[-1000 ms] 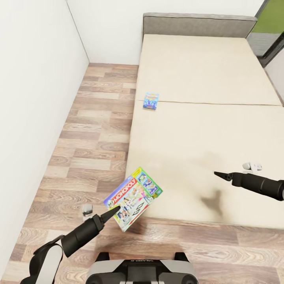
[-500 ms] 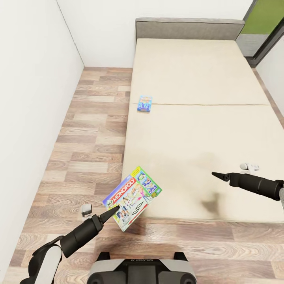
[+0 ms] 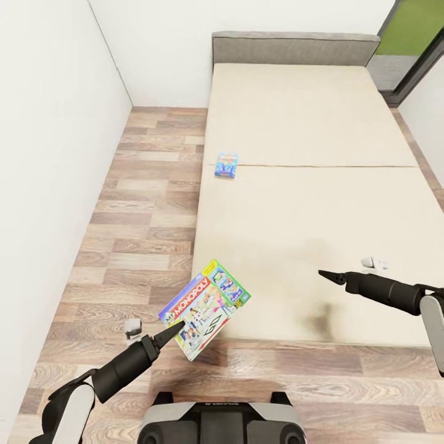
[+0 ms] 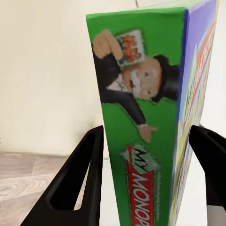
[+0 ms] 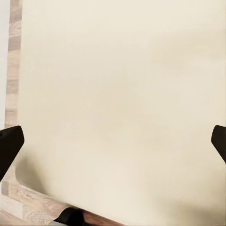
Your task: Put all the toys in the child's room - the three board games (two on the bed and one on the table), the two jigsaw puzzles on the table, and the tennis ball on the table - inside the toy box on the table in the child's room.
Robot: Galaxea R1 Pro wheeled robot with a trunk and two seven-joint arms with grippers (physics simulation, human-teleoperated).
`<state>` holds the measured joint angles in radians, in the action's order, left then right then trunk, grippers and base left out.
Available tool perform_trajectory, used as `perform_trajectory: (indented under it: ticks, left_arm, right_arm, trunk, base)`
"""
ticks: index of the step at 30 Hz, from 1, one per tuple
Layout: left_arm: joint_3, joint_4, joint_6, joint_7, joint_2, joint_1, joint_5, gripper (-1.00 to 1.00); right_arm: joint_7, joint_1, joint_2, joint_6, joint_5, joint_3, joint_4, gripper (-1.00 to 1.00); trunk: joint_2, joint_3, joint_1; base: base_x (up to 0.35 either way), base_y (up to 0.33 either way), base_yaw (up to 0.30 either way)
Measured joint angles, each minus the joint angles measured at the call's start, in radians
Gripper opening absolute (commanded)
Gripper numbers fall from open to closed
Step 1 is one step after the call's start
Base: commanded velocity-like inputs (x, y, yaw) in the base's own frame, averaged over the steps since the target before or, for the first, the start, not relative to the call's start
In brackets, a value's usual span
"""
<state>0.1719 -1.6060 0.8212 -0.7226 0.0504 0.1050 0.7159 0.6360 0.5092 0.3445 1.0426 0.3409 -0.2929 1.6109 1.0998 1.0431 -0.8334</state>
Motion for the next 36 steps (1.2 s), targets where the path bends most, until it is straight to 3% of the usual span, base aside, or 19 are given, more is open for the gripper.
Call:
perform_trajectory:
  ticks: [8, 18, 36]
  left_arm:
    - [0.030, 0.000, 0.000, -0.001, -0.003, -0.002, 0.030, -1.00]
    - [0.040, 0.001, 0.000, -0.001, -0.009, -0.005, 0.059, -1.00]
    - [0.043, 0.005, 0.001, 0.006, -0.010, -0.006, 0.055, -1.00]
  right_arm:
    - [0.008, -0.001, -0.008, 0.000, 0.008, 0.007, 0.001, 1.00]
    - [0.009, -0.002, -0.010, 0.000, 0.009, 0.008, 0.001, 1.00]
    - [0.009, -0.002, -0.012, 0.000, 0.006, 0.005, 0.001, 1.00]
  trunk:
    - [-0.056, -0.027, 0.031]
    - [-0.126, -0.066, 0.069]
    - [-0.245, -0.144, 0.134]
  base:
    - [0.000, 0.000, 0.101]
    - [0.000, 0.000, 0.196]
    - [0.000, 0.000, 0.185]
